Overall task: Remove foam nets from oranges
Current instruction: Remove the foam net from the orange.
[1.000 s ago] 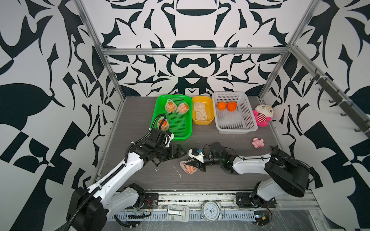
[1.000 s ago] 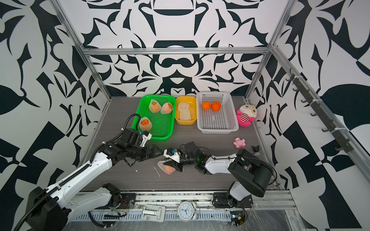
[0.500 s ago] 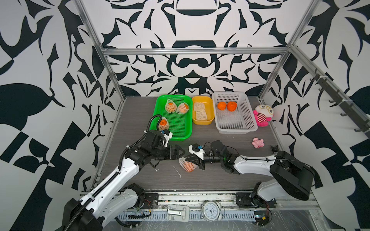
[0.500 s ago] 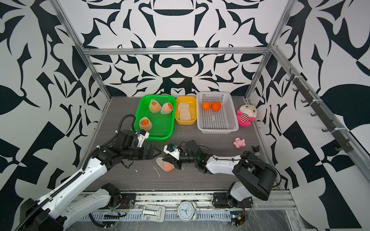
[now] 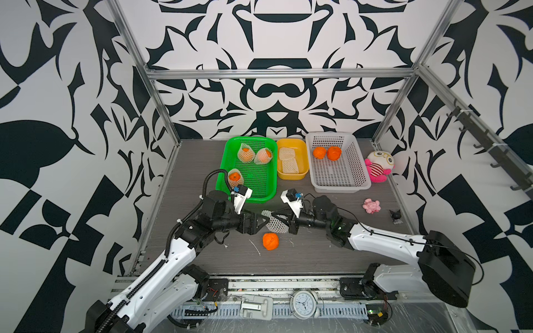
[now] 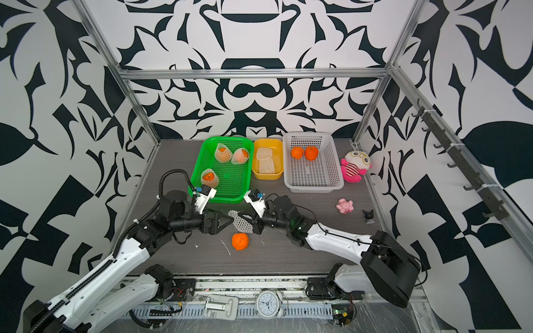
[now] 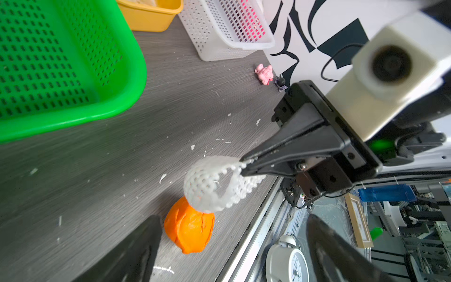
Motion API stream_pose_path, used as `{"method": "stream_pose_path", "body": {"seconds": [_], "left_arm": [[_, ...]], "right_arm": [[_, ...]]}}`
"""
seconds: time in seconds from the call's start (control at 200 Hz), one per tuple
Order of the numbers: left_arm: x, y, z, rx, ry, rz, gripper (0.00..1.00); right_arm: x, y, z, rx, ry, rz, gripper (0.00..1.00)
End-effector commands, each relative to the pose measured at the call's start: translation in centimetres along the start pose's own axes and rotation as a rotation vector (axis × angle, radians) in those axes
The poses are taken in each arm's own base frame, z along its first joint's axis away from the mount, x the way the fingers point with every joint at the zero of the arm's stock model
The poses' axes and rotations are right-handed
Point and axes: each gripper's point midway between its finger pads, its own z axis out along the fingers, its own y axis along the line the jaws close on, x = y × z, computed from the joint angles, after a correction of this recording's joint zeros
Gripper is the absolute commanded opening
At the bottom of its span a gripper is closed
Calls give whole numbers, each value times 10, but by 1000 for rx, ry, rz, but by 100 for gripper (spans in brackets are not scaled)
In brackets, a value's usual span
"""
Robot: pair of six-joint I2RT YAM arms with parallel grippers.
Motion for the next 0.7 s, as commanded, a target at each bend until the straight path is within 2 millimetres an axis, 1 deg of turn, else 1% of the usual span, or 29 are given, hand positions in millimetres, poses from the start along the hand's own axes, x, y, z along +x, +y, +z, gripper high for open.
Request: {"method": "stream_pose_path", "body": {"seconds": [0.0,0.15,0.31,0.505,0.59,0.695], "left_arm": [[-8,-10,7,74,-6,60,94],[-14,-14,16,126,-8,51,94],[-22,-17,27,147,-15,68,93],[-33,-16,39,163,-31,70,90],[-35,-16,43,171,-17,62,88],[-36,-12,49,163,1,37,86]], "right_arm": [[-41,-4,-11,-20,-86,195,0],[-55,-19,-19,-40,-97,362,0],[-59,-29,-20,-61,-85,462,0],[-62,-31,-17,-78,-80,497,0],[-64,-32,-17,-78,-80,501,0],[-65,-34,-17,-74,-84,502,0]]}}
